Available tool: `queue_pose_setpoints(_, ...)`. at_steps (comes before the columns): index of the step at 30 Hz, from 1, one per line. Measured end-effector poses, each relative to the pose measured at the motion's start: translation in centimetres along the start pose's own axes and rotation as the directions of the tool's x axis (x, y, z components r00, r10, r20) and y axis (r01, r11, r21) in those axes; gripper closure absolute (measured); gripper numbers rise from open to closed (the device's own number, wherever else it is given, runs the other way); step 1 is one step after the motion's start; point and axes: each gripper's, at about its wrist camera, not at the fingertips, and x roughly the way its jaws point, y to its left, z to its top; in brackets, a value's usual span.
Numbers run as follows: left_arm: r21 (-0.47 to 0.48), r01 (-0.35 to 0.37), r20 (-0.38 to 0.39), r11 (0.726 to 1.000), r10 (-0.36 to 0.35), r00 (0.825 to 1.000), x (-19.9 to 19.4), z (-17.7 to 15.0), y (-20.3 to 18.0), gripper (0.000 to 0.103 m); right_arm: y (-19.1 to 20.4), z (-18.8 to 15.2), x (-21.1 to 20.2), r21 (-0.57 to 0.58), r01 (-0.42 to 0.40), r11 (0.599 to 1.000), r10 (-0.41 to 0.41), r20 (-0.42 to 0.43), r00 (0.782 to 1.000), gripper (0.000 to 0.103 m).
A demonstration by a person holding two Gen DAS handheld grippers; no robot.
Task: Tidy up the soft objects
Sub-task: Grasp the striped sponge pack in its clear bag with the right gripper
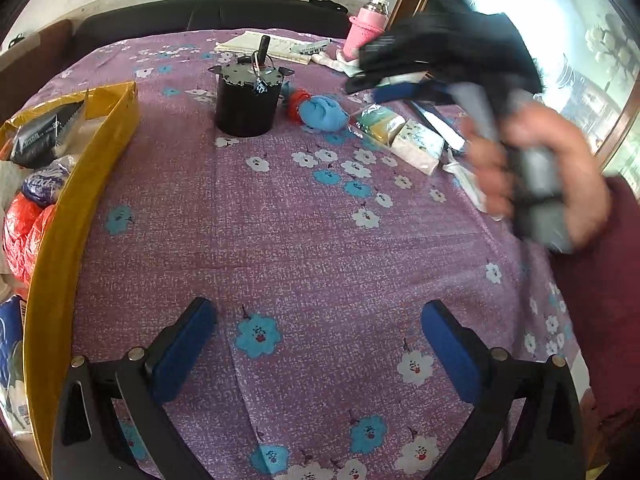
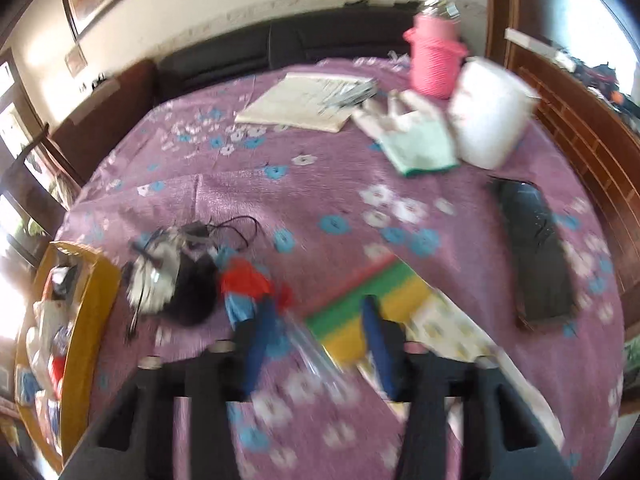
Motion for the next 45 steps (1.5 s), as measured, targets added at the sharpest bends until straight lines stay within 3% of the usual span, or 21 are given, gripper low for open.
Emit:
queue_pose_setpoints(3, -0.014, 0.018, 0.008, 1.000, -0.018, 1.000, -0.1, 0.0, 0.3, 0.000, 0.5, 1.4, 2.8, 0.029, -0.023, 0.999, 0.025, -0.058, 0.998, 0.073)
queue_pose_setpoints(5, -0.020, 0.026, 0.012, 0.999, -0.026, 1.000, -0.1, 0.0, 0.4, 0.000, 1.1, 1.6, 4.3, 0.033, -0.083, 0.996, 0.086, -0.099, 0.991, 0.073)
queue_pose_setpoints(8, -0.026, 0.034, 0.015, 0.999, -0.033, 0.999, -0.2, -0.1, 0.5, 0.000, 2.7, 0.1, 4.4, -0.041, -0.148, 0.988, 0.141, -0.144, 0.980, 0.073)
queue_pose_setpoints(9, -0.027, 0.036, 0.016, 0.999, -0.035, 0.999, -0.2, -0.1, 0.5, 0.000, 3.7, -1.0, 3.8, -0.101, -0.181, 0.978, 0.163, -0.170, 0.972, 0.074)
queue_pose_setpoints(12, -0.031, 0.042, 0.018, 0.999, -0.041, 0.999, -0.3, -0.1, 0.6, 0.000, 5.4, -4.2, 1.7, -0.206, -0.352, 0.913, 0.289, -0.283, 0.915, 0.074)
queue_pose_setpoints(14, -0.034, 0.045, 0.019, 0.998, -0.044, 0.999, -0.4, -0.1, 0.7, 0.000, 5.3, -5.6, -1.3, -0.282, -0.387, 0.878, 0.317, -0.264, 0.911, 0.074)
queue_pose_setpoints(16, -0.035, 0.045, 0.020, 0.998, -0.044, 0.999, -0.4, -0.1, 0.6, 0.000, 2.8, -5.0, -3.6, -0.231, -0.359, 0.904, 0.322, -0.185, 0.929, 0.072)
queue_pose_setpoints(17, -0.035, 0.044, 0.020, 0.998, -0.044, 0.999, -0.4, -0.1, 0.7, 0.000, 1.0, -4.2, -4.3, -0.180, -0.300, 0.937, 0.281, -0.128, 0.951, 0.071)
queue_pose_setpoints(18, -0.035, 0.043, 0.020, 0.998, -0.042, 0.999, -0.5, -0.2, 0.6, 0.000, -1.1, -3.1, -4.8, -0.127, -0.189, 0.974, 0.183, -0.055, 0.981, 0.067)
queue_pose_setpoints(19, -0.034, 0.042, 0.020, 0.999, -0.041, 0.999, -0.6, -0.2, 0.6, 0.000, -2.5, -2.3, -4.8, -0.089, -0.104, 0.991, 0.103, -0.016, 0.995, 0.063)
queue_pose_setpoints(22, -0.036, 0.044, 0.022, 0.998, -0.044, 0.999, -0.6, -0.2, 0.6, 0.000, -5.3, -0.1, -2.7, 0.003, 0.047, 0.999, -0.047, 0.000, 0.999, 0.063)
queue_pose_setpoints(23, -0.037, 0.046, 0.023, 0.998, -0.045, 0.999, -0.6, -0.2, 0.7, 0.000, -5.6, 0.5, -1.7, 0.025, 0.063, 0.998, -0.063, -0.009, 0.998, 0.063)
queue_pose_setpoints(28, -0.039, 0.048, 0.023, 0.998, -0.047, 0.999, -0.6, -0.2, 0.8, 0.000, -4.7, 1.7, 2.7, 0.067, 0.062, 0.996, -0.057, -0.079, 0.995, 0.063)
queue_pose_setpoints(33, -0.046, 0.056, 0.027, 0.997, -0.055, 0.998, -0.6, -0.1, 0.9, 0.000, -0.4, -0.9, 3.6, -0.118, 0.002, 0.993, -0.019, -0.149, 0.989, 0.062)
queue_pose_setpoints(35, -0.048, 0.057, 0.028, 0.997, -0.056, 0.998, -0.6, -0.1, 0.9, 0.000, 1.5, -3.1, 2.6, -0.225, -0.044, 0.973, 0.002, -0.183, 0.983, 0.062)
queue_pose_setpoints(37, -0.049, 0.059, 0.028, 0.997, -0.057, 0.998, -0.6, -0.1, 0.9, 0.000, 2.2, -5.0, 1.4, -0.259, -0.121, 0.958, 0.060, -0.232, 0.971, 0.062)
queue_pose_setpoints(39, -0.049, 0.060, 0.028, 0.997, -0.059, 0.998, -0.6, -0.1, 1.0, 0.000, 2.0, -5.7, 0.1, -0.233, -0.113, 0.966, 0.064, -0.210, 0.976, 0.061)
queue_pose_setpoints(43, -0.040, 0.051, 0.023, 0.998, -0.050, 0.998, -0.6, -0.2, 0.8, 0.000, -0.7, -7.0, -3.3, -0.115, -0.066, 0.991, 0.055, -0.096, 0.994, 0.039)
queue_pose_setpoints(45, -0.029, 0.039, 0.017, 0.999, -0.038, 0.999, -0.5, -0.2, 0.6, 0.000, -2.3, -8.3, -4.8, -0.039, -0.076, 0.996, 0.074, -0.062, 0.995, 0.036)
